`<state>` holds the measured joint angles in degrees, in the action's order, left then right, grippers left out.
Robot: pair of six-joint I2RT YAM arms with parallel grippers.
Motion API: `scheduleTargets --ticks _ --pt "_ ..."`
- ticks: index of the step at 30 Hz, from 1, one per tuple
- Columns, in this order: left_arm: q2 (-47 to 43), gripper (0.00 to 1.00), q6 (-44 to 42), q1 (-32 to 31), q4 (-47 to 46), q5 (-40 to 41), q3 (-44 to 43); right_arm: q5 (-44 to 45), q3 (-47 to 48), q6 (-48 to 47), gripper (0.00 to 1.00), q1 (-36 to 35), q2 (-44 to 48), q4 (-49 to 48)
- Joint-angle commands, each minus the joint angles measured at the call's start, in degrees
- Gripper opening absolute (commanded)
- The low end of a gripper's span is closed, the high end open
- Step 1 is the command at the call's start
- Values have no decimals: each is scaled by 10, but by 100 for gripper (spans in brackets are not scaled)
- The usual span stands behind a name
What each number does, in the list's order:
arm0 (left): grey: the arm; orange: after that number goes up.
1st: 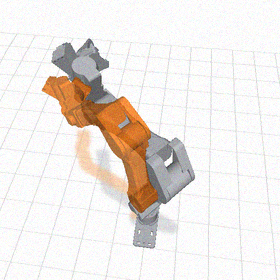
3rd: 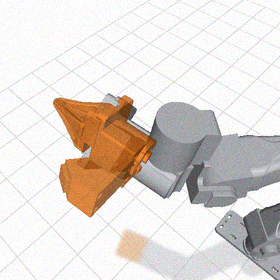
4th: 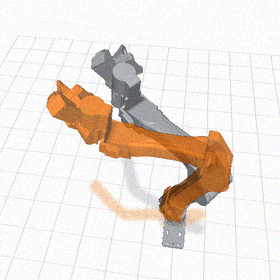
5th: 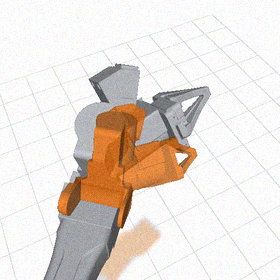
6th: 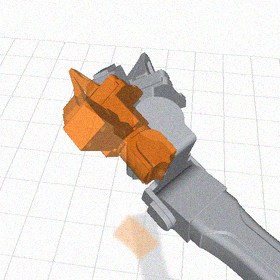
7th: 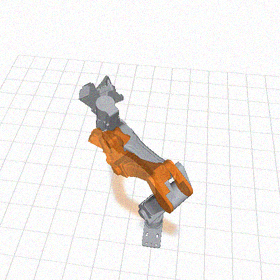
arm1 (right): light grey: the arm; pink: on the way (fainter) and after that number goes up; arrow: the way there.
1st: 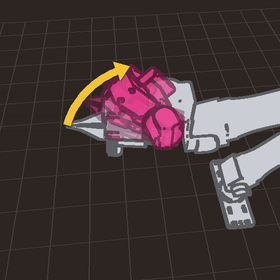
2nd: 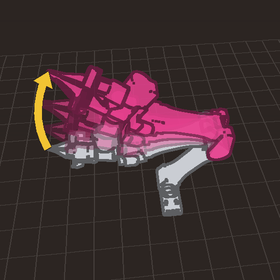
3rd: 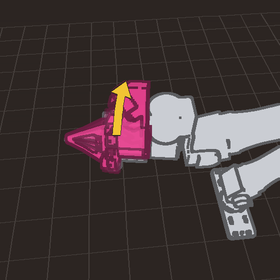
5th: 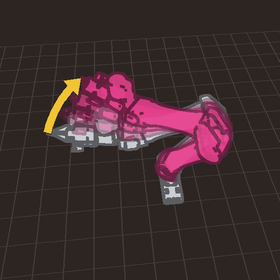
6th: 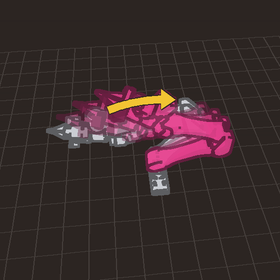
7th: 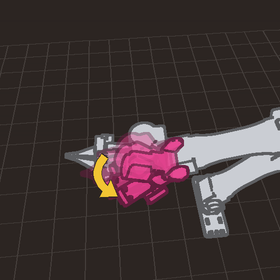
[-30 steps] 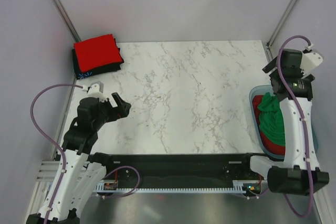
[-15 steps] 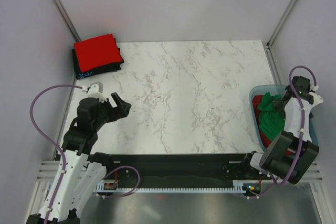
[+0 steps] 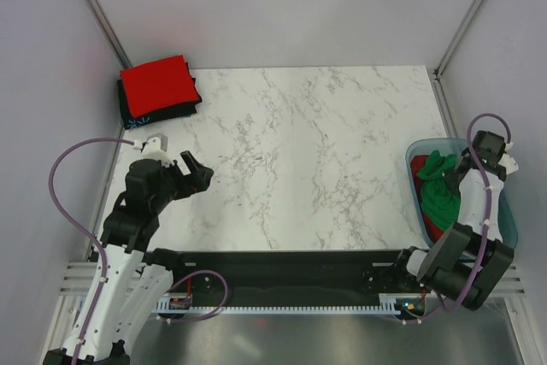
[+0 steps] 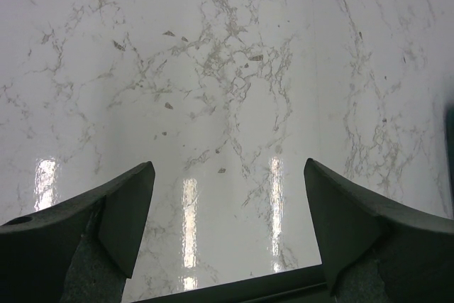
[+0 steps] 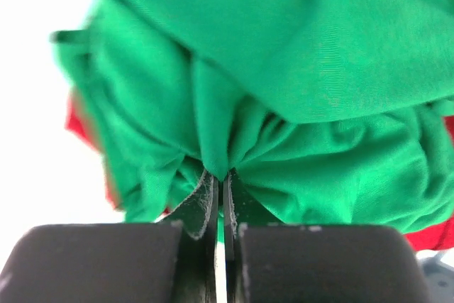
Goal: Fold and stack the t-shirts
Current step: Grab the tshirt from the pile, then move the tshirt to the center of the board
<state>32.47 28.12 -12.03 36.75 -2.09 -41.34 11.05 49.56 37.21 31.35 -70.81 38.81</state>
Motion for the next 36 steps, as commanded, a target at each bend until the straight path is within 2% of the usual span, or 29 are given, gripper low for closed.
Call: scheduleTargets --ticks 1,2,4,5,6,7,8,9,10,11,14,16,19,20,21,22,24,29,36 --pt "1 93 17 -2 -9 -13 -8 -87 33 9 0 -2 67 -27" --pt "3 93 17 -2 -9 -13 -8 -142 54 21 0 -8 93 -29" --pt "6 93 17 -2 -9 -14 -8 -158 91 47 0 -70 115 -29" --pt "7 93 17 -2 -9 -15 -8 -164 143 74 0 -104 123 -34" --pt "8 92 17 -2 -9 -15 -8 -176 176 81 0 -182 122 -43" --pt "8 92 17 -2 -9 -16 -8 -200 212 86 0 -222 115 -66" --pt "10 92 17 -1 -9 -16 -8 -219 306 83 0 -261 89 -74" --pt "10 92 17 -1 -9 -16 -8 -242 359 79 0 -340 74 -76" --pt "11 92 16 -2 -8 -14 -8 -246 412 71 0 -373 60 -78" --pt "11 92 16 -2 -8 -13 -8 -247 497 66 0 -399 41 -80" --pt "11 91 16 -2 -8 -8 -8 -235 561 73 0 -418 39 -88" --pt "8 91 15 -2 -8 -6 -9 -207 552 59 0 -418 41 -74" --pt "1 91 15 -2 -5 3 -8 -193 471 57 1 -418 37 -59" --pt "0 91 15 -2 -5 6 -8 -185 410 59 8 -418 36 -52" --pt "-2 91 15 -2 -5 14 -8 -177 378 61 44 -417 35 -45" --pt "-6 91 15 -2 -4 16 -8 -177 347 61 66 -418 30 -39" --pt "-14 91 14 -2 -1 19 -9 -165 258 61 98 -418 25 -10" --pt "-27 94 15 -2 4 42 -9 -92 149 47 98 -415 36 29" --pt "-30 100 8 -2 27 74 -22 1 150 27 98 -415 77 69"
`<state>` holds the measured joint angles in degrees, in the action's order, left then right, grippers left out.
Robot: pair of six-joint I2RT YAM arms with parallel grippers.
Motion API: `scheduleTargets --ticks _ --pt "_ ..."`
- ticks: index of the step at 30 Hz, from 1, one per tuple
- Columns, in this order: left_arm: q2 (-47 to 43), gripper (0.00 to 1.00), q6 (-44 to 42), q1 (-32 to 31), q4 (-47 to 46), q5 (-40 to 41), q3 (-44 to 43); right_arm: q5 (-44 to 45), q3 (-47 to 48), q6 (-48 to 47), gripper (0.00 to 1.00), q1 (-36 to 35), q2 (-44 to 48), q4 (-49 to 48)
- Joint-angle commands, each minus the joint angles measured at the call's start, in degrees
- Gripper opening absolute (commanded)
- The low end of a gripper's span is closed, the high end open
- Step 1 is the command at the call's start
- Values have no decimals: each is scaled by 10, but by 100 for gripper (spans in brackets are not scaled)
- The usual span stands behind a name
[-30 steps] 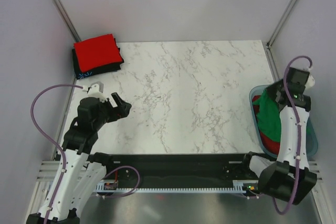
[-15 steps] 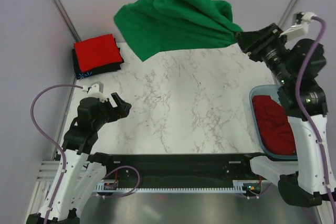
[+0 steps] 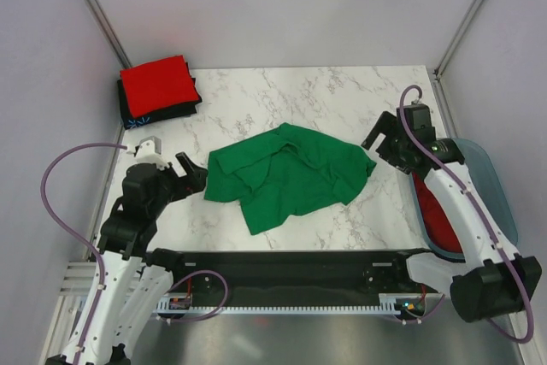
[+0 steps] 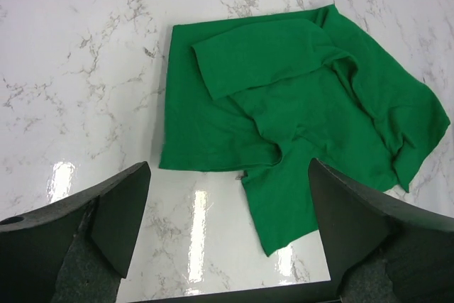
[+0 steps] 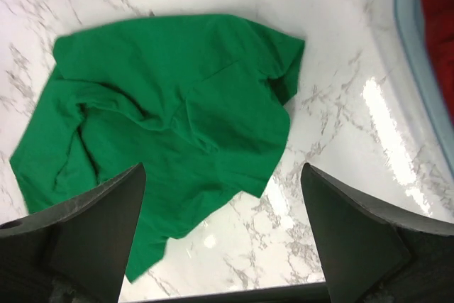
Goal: Fold and stack the t-shirts
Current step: Move the tshirt to the center of the board, then flatten the tshirt out
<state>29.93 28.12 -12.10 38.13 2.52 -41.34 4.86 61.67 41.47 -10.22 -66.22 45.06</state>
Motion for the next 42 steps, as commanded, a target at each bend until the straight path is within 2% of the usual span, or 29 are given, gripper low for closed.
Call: scheduleTargets --ticks 1,5,7,9,10,11,13,14,17,20,24,34,36,39,40,41,42 --pt "-6 100 7 -1 14 29 -21 70 21 -16 98 0 33 9" --pt "-4 100 9 -1 13 24 -19 25 6 -30 98 -1 28 7" --pt "-3 99 15 -1 13 6 -17 -68 -39 -33 96 -3 42 -40" --pt "0 99 32 -1 6 -23 -9 -115 -73 -20 94 -39 56 -96" --pt "4 98 34 -1 6 -36 -9 -117 -101 1 93 -67 57 -111" --pt "8 98 34 -1 6 -40 -11 -106 -109 12 93 -141 54 -124" --pt "22 98 28 -1 5 -31 -18 -68 -113 37 93 -231 20 -150" --pt "28 98 16 -1 3 -12 -20 -30 -107 57 93 -314 -1 -153" --pt "57 98 -3 0 2 -1 -28 11 -77 96 93 -427 -104 -164" --pt "69 95 0 0 2 -21 -21 22 -51 121 93 -492 -199 -196" --pt "52 95 1 0 0 -4 -17 23 0 123 92 -535 -324 -204" --pt "52 94 0 -1 -10 -19 -10 95 55 110 88 -545 -415 -154" --pt "56 94 -1 -1 -12 -20 -9 113 67 106 82 -551 -437 -140" --pt "58 94 -3 0 -14 -23 -9 128 85 98 67 -563 -472 -123" --pt "60 94 -3 -1 -15 -23 -9 133 90 97 61 -565 -481 -117" --pt "60 94 -3 -1 -15 -23 -8 144 93 94 48 -570 -488 -111" --pt "60 94 -3 0 -15 -23 -8 147 95 93 41 -571 -499 -103"
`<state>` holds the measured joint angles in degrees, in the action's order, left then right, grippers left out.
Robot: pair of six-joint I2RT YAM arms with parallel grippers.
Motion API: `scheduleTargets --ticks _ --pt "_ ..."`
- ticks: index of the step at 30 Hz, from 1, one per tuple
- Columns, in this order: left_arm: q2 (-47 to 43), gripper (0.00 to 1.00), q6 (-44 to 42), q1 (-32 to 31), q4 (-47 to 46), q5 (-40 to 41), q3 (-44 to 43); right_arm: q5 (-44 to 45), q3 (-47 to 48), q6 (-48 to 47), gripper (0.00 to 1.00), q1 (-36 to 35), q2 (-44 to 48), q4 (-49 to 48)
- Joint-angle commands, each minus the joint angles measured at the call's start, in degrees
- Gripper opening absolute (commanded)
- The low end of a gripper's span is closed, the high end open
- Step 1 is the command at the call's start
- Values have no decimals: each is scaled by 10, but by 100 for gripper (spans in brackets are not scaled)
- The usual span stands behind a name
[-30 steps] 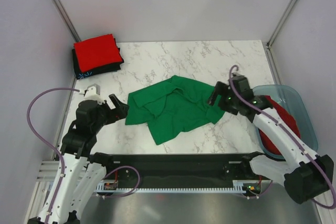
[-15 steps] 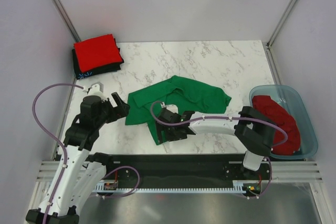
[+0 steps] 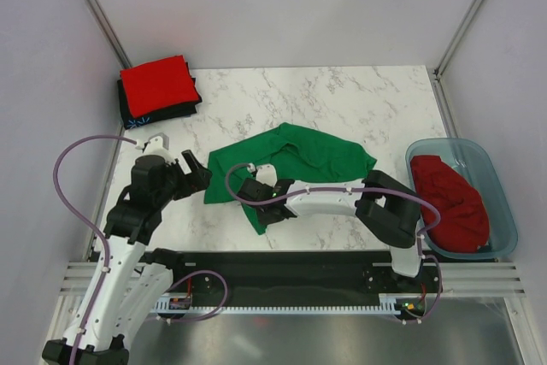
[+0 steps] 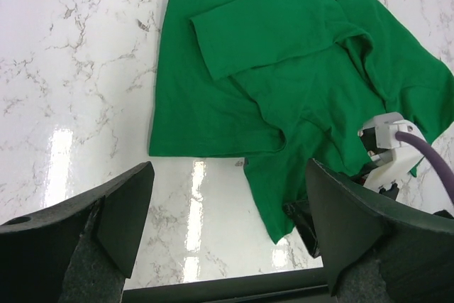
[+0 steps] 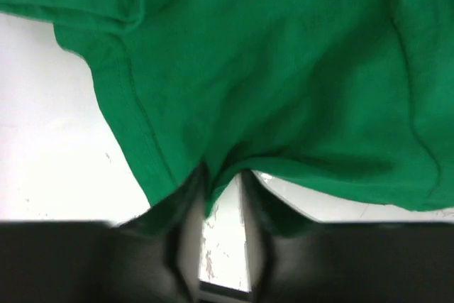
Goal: Fold and stack the t-shirts
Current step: Flatten the tshirt out
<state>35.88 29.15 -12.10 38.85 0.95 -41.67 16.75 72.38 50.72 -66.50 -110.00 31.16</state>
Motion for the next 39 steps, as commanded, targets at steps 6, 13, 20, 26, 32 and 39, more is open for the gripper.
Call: scheduleTargets --ticks 6,13,20,26,32,39 --pt "21 93 27 -1 -30 -5 13 31 -90 5 0 17 -10 31" --pt "104 89 119 -1 -93 -58 89 30 -248 36 0 95 208 31" --pt "171 90 144 -1 -198 -97 181 22 -297 51 0 99 287 48" --pt "181 88 148 -12 -222 -111 191 23 -302 45 0 102 292 44" --pt "153 75 122 -28 -222 -94 155 19 -311 44 0 102 284 39" --pt "253 73 85 -132 -226 -19 77 49 -330 68 0 113 327 63"
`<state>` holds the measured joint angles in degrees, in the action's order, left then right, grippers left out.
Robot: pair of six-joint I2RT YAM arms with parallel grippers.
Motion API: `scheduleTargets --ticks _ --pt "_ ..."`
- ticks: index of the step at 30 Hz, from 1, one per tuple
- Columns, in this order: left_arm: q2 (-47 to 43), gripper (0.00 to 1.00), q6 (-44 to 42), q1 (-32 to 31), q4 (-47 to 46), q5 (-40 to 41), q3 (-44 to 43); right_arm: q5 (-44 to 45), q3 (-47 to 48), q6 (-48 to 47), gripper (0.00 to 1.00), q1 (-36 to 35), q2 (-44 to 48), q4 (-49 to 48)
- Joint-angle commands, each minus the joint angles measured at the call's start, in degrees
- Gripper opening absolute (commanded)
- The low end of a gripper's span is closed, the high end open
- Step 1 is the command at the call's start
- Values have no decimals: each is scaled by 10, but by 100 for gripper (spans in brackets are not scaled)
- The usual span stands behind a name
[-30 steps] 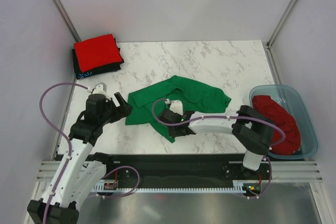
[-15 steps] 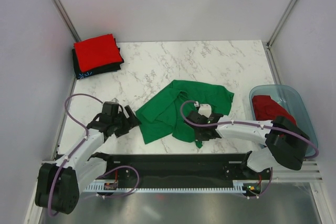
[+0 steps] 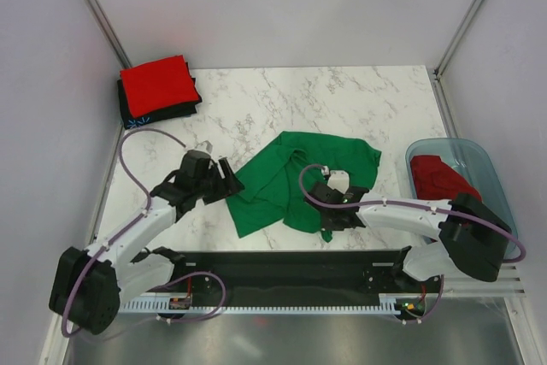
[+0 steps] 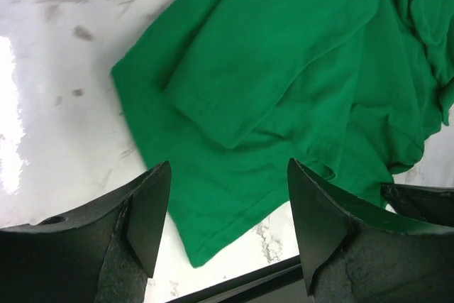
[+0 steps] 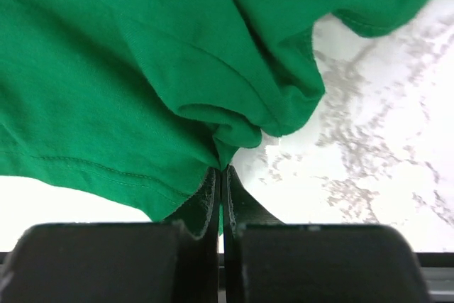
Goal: Fold and stack the t-shirts
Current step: Flatten the tshirt out
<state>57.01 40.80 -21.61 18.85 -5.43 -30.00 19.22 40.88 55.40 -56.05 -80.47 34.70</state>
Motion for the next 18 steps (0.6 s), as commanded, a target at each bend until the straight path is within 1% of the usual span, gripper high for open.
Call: scheduleTargets --ticks 1,2,3,5,6,8,11,15,18 --pt "61 73 -34 -51 -30 52 -56 27 -19 21 0 17 49 27" --pt "77 72 -38 -65 -33 70 -64 24 -27 19 0 21 55 29" --pt "112 72 -42 -91 -39 78 -71 22 -31 16 0 25 60 28" --pt "143 72 -47 -113 -50 85 -87 17 -37 10 0 35 65 34" --pt "173 72 -46 -127 -53 87 -92 16 -39 10 0 34 66 34" --pt "196 72 -43 -139 -55 86 -99 13 -44 12 0 34 70 37" --pt "214 74 -39 -164 -63 86 -96 13 -52 14 0 35 77 36" --pt "217 75 -35 -176 -75 85 -85 15 -54 10 0 36 76 37" --pt "235 70 -35 -177 -85 81 -85 14 -52 9 0 36 71 36"
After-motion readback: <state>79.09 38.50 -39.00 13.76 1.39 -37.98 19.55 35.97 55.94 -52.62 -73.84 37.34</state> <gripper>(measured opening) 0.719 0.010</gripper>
